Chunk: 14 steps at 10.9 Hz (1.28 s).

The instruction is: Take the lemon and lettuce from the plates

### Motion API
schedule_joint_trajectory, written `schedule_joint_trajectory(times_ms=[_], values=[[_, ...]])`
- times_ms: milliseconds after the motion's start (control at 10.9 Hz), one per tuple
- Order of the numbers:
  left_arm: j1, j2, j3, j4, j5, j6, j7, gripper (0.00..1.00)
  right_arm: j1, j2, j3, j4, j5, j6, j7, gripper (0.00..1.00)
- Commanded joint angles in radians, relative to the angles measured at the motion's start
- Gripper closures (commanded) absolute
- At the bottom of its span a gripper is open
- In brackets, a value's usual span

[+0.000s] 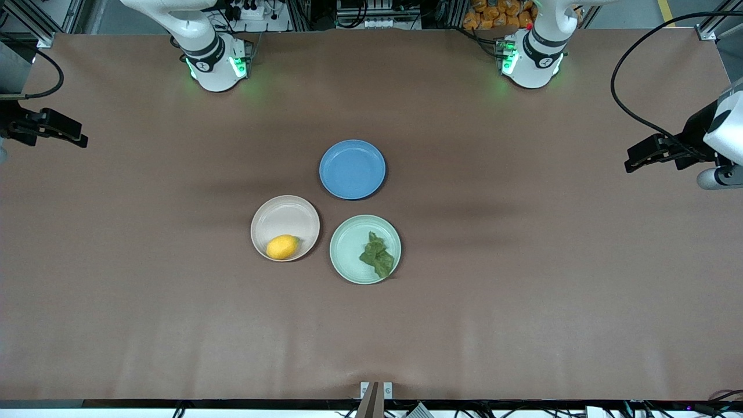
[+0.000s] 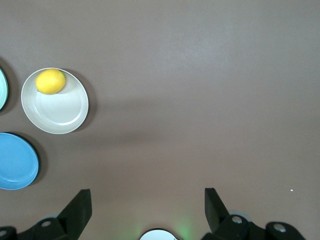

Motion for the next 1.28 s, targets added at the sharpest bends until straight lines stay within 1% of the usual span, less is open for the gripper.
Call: schedule_joint_trajectory(times_ms=[0, 640, 1188], values=[[0.004, 0.0, -0.023, 0.006, 0.015, -0.012, 0.007, 0.0, -0.009, 0.001, 0.007, 0.002, -0.009, -0.001, -0.002, 0.0], [0.004, 0.0, -0.023, 0.008, 0.022, -0.012, 0.01, 0.0, 0.003, 0.004, 0.01, 0.001, 0.0, -0.001, 0.009, 0.0], [0.001, 0.005, -0.023, 0.008, 0.02, -0.013, 0.021, 0.0, 0.017, 0.033, 0.01, 0.001, 0.0, 0.01, 0.011, 0.0]])
